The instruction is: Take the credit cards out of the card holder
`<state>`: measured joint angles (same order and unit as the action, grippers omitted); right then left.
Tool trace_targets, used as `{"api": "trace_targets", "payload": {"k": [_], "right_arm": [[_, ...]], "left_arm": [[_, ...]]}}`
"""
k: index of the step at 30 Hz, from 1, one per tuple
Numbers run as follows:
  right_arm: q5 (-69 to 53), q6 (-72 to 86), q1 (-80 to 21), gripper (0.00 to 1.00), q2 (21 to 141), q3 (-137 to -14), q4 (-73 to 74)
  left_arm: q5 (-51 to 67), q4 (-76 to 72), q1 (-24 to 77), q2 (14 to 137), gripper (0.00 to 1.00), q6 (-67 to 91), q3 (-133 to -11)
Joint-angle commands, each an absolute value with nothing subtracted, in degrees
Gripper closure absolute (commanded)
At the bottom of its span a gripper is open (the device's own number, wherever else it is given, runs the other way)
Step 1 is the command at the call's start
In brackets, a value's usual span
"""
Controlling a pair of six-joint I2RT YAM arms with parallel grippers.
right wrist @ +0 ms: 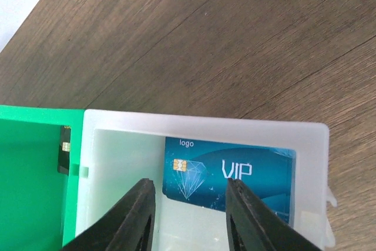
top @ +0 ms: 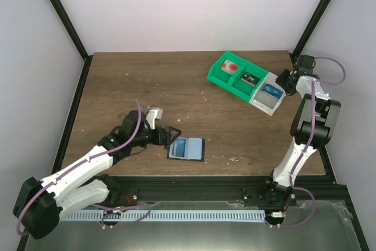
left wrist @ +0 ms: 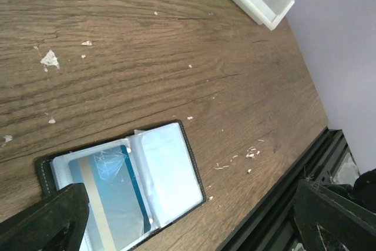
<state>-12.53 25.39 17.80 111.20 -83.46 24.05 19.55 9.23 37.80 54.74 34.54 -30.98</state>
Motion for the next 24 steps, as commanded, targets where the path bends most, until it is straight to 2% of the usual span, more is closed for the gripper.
{"api": "trace_targets", "payload": {"k": [1,7,17,20,22,24], "right_arm": [[-12.76,27.17,16.13,0.63,106.30,-82.26,25.27],[-15.14,27.98,10.46,0.60,95.44,-73.80,24.25],[-19.26,30.75,-1.72,0.60,75.23,-56.29,23.20],[-19.92,32.99,-7.18,0.60,70.40,-51.03,21.04],[-20.57,35.16,-10.89,0.60,67.93,-47.20,18.56],[-20.73,37.00,-14.54,0.60,66.95,-44.74,16.70]], "left_arm": [[18.02,11.73,37.76,56.77,0.04,33.84,-32.90],[21.14,9.38,37.56,59.13,0.11,35.20,-30.18],[29.40,-0.76,37.06,64.99,0.14,39.30,-25.33],[28.90,-1.97,37.00,67.33,0.28,39.53,-25.04],[28.01,-2.95,36.84,68.32,0.45,39.70,-24.60],[27.06,-3.26,36.77,69.19,0.56,39.73,-24.21]]}}
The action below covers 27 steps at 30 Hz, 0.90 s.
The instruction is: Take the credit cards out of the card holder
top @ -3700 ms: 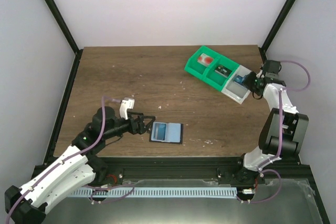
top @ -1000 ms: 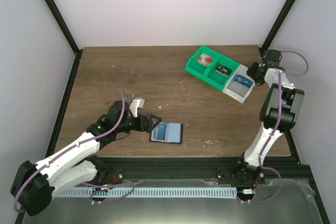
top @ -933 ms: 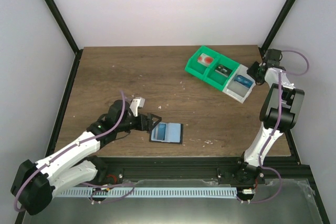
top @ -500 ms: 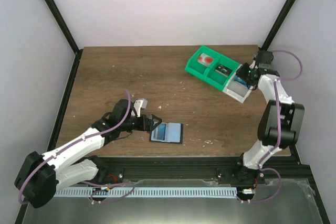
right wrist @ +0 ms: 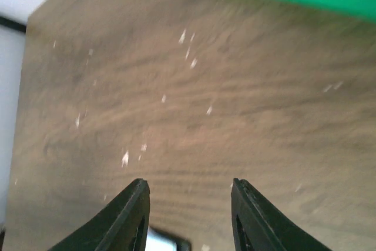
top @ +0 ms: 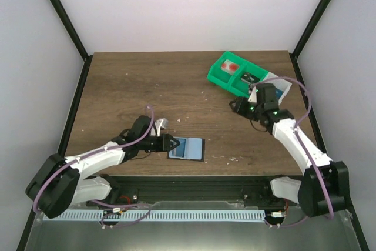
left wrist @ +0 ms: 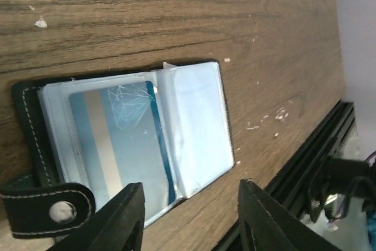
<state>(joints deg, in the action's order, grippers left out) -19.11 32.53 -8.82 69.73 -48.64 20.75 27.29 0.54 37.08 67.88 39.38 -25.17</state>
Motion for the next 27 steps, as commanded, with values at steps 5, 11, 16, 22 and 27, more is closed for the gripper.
{"api": "trace_targets", "payload": {"k": [5,11,16,22,27], "right_arm": [[-20.63,40.76,-25.05,0.60,67.51,-40.94,13.12],[-21.21,45.01,-35.36,0.60,70.05,-37.44,7.55],[-20.55,47.06,-43.30,0.63,72.66,-34.65,0.25],[-19.48,48.20,-48.80,0.64,79.51,-33.96,-4.29],[-20.12,45.83,-49.22,0.66,85.15,-33.36,-4.45]], "left_arm": [[23.44,-3.86,36.65,72.29,0.71,38.74,-23.21],[21.97,-4.50,36.63,75.32,0.76,38.46,-22.44],[26.05,-9.64,36.54,77.26,0.86,41.40,-19.69],[30.25,-17.87,36.77,79.14,0.91,47.64,-16.15],[31.28,-18.85,37.23,78.68,0.90,48.92,-15.06]]}}
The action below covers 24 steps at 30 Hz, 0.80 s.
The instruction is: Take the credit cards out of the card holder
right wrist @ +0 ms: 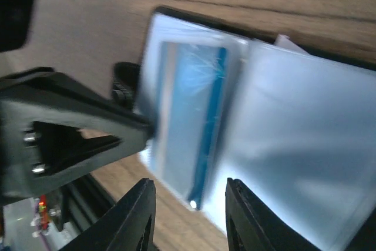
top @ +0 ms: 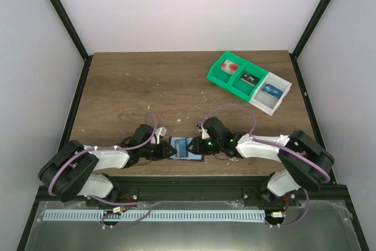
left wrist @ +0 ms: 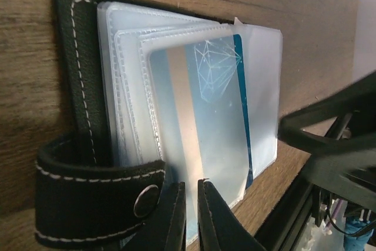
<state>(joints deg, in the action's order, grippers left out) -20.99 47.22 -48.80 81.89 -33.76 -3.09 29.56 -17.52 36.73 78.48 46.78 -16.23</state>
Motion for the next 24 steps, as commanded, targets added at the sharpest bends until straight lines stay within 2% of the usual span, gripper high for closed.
{"api": "trace_targets", "payload": {"k": [1,6,9,13,19,24], "right_arm": [[-18.92,45.26,-49.22,0.66,85.40,-32.94,-4.27],[-13.50,42.71,-49.21,0.69,86.91,-31.63,-2.18],[-11.83,41.24,-49.12,0.71,88.44,-31.47,-1.40],[-8.50,40.61,-49.13,0.72,88.43,-31.04,-0.75],[-4.57,39.13,-48.32,0.72,87.16,-32.18,3.11],[-1.24,39.46,-48.34,0.72,84.31,-33.83,7.60]], "left_arm": [[31.29,-18.29,37.31,78.43,0.90,48.74,-15.12],[30.09,-15.23,37.34,75.54,0.88,48.80,-15.07],[27.46,-10.95,37.26,72.99,0.76,48.09,-16.60],[24.33,-3.01,36.74,71.37,0.71,45.27,-21.52],[35.33,-12.80,35.03,72.14,0.66,50.05,-19.05],[33.73,-10.55,35.07,72.41,0.65,48.36,-20.16]]}}
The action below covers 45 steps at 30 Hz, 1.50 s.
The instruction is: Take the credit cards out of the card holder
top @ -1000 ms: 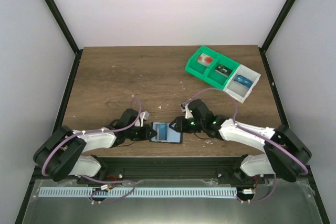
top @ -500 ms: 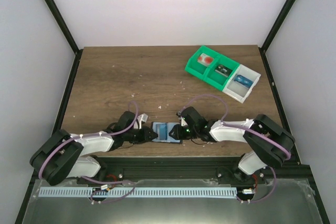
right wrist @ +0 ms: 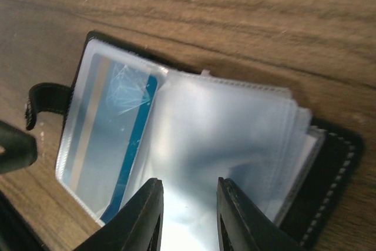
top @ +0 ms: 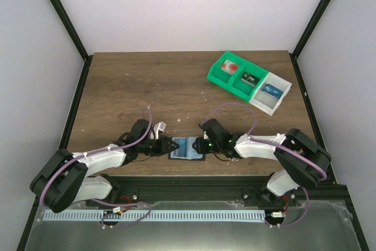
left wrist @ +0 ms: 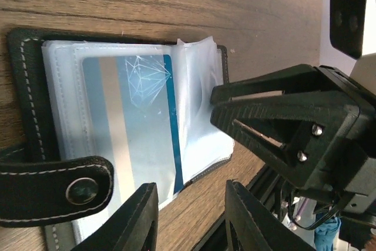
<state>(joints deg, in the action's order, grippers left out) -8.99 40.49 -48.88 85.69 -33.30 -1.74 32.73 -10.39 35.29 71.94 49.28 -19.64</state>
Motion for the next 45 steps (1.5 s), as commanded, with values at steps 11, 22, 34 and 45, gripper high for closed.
{"api": "trace_targets", "payload": {"k": [11,22,34,45], "right_arm": [[-12.39,43.69,-48.73,0.71,79.78,-35.20,3.07],[-17.96,48.49,-49.43,0.75,80.29,-33.48,-5.87],[-17.87,47.93,-49.36,0.76,84.70,-33.17,-7.17],[-17.35,47.96,-49.31,0.77,86.94,-32.48,-8.22]], "left_arm": [[24.76,-0.67,35.06,73.08,0.55,39.59,-23.70],[32.96,-12.70,39.14,72.16,0.96,48.55,-22.96],[31.43,-17.60,39.46,80.48,1.00,47.37,-20.60],[27.89,-16.17,39.54,81.18,1.00,45.83,-18.84]]}}
